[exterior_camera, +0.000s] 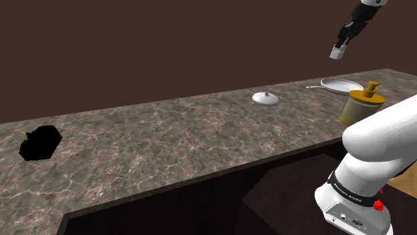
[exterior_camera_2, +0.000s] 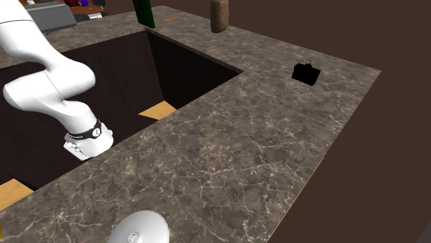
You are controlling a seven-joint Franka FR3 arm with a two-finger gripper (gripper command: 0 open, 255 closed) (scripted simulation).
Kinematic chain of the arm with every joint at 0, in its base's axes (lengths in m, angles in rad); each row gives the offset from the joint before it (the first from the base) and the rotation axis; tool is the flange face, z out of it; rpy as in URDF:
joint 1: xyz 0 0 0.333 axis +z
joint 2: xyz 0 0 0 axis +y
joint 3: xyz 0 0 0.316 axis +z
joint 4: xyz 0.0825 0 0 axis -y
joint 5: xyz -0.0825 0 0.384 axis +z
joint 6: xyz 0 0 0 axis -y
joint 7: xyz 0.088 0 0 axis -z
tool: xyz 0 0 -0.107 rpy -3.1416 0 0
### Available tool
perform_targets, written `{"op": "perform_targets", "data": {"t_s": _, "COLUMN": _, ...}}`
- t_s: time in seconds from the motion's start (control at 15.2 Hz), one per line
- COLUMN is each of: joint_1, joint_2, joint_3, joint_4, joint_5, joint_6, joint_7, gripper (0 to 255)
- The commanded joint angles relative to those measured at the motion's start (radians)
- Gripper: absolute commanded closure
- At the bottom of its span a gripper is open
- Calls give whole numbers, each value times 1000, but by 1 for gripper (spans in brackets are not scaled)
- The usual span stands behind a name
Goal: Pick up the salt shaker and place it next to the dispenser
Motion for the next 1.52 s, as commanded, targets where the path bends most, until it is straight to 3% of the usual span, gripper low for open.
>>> {"op": "perform_targets", "data": {"t_s": 0.0, "joint_1": -6, "joint_2": 18, "joint_3": -49, "joint_4": 26, "joint_5": 8, "joint_6": -5, "joint_7": -61, "gripper": 255}}
{"op": "perform_targets", "data": {"t_s": 0.53, "joint_1": -8, "joint_2": 137, "joint_3": -250, "joint_4": 168, "joint_5": 84, "joint_6": -37, "joint_7": -294, "gripper": 255}}
{"op": "perform_targets", "data": {"t_s": 1.45, "joint_1": -17, "joint_2": 131, "joint_3": -269, "joint_4": -23, "joint_5": 79, "joint_6": 149, "joint_7": -314, "gripper": 255}}
